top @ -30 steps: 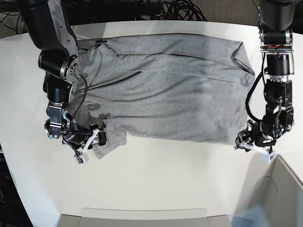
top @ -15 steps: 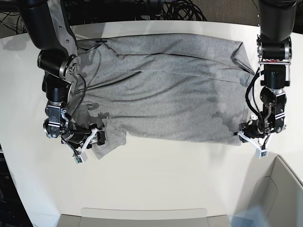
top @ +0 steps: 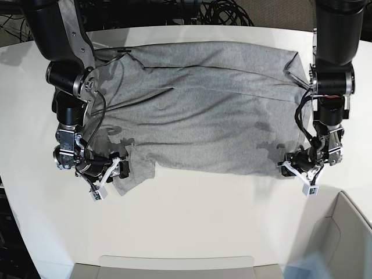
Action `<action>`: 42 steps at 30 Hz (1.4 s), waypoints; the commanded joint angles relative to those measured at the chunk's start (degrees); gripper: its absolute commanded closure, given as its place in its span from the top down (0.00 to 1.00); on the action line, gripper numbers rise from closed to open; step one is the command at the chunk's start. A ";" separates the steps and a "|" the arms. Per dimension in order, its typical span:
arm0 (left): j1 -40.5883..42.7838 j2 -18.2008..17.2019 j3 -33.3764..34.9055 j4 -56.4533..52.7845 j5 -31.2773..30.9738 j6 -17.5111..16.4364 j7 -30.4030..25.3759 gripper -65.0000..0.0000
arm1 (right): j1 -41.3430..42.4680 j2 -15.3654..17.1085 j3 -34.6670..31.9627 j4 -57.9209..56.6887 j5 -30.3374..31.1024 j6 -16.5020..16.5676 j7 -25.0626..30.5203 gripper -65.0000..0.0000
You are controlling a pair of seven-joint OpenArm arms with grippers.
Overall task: Fold the T-shirt properly
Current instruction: 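Reach the left gripper to the other hem corner and grasp it, then lift the hem with both grippers and fold it over toward the collar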
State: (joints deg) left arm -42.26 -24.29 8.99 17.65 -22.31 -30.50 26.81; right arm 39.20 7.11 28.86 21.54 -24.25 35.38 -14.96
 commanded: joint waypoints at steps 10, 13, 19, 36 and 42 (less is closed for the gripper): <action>1.25 1.39 0.10 -0.29 0.90 1.18 3.39 0.00 | 1.72 -0.39 -5.35 0.92 -2.34 -0.52 -3.37 0.02; 1.43 1.30 -0.42 -0.20 0.63 1.27 3.39 0.00 | 2.25 -0.65 -5.35 3.91 -2.34 -0.52 -3.63 0.00; 1.78 0.16 -0.51 2.61 0.55 1.71 3.74 0.00 | 1.90 -2.41 -5.35 12.53 -2.34 -0.43 -3.63 0.01; 22.96 0.07 -16.51 50.97 0.99 8.74 24.49 0.00 | -2.59 -4.43 -5.43 28.88 -2.34 1.42 -10.40 0.01; 27.71 0.07 -16.86 57.21 0.99 8.92 27.30 0.00 | -9.09 -5.93 -5.43 43.30 -2.34 4.62 -16.12 0.01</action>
State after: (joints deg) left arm -12.88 -23.31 -7.33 73.67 -20.97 -21.78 55.40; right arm 28.14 1.15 23.44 63.83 -27.38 39.11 -32.34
